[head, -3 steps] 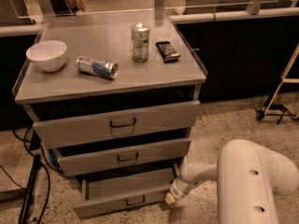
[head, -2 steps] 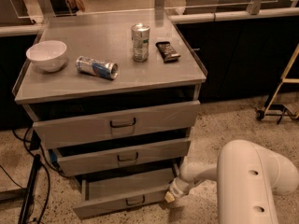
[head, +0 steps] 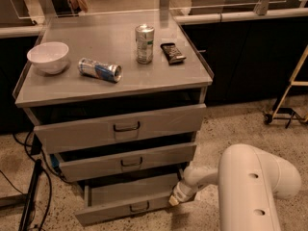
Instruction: Close bottom drawer
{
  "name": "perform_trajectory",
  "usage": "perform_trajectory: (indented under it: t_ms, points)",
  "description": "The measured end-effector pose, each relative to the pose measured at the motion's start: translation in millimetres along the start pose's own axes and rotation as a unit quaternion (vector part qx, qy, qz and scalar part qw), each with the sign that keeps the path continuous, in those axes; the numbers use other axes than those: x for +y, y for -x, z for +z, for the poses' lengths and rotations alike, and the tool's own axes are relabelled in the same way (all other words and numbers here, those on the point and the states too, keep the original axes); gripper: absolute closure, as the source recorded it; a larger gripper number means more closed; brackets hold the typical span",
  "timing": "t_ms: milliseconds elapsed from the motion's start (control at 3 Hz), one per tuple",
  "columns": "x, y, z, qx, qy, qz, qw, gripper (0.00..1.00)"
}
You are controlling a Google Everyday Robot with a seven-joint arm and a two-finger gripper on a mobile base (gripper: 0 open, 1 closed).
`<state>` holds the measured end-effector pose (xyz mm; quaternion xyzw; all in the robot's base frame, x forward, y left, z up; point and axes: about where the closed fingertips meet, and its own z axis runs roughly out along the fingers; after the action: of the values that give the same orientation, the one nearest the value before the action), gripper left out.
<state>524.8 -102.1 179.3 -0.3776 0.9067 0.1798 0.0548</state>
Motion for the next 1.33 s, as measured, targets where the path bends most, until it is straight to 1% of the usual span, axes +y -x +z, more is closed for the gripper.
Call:
perform_trajectory:
  t_ms: [333,1333]
  points:
    - [0.0,0.0,0.0,0.000,0.000,0.000,1.0000,0.81]
    - [0.1,0.0,0.1,0.000,0.000,0.000,1.0000,0.11]
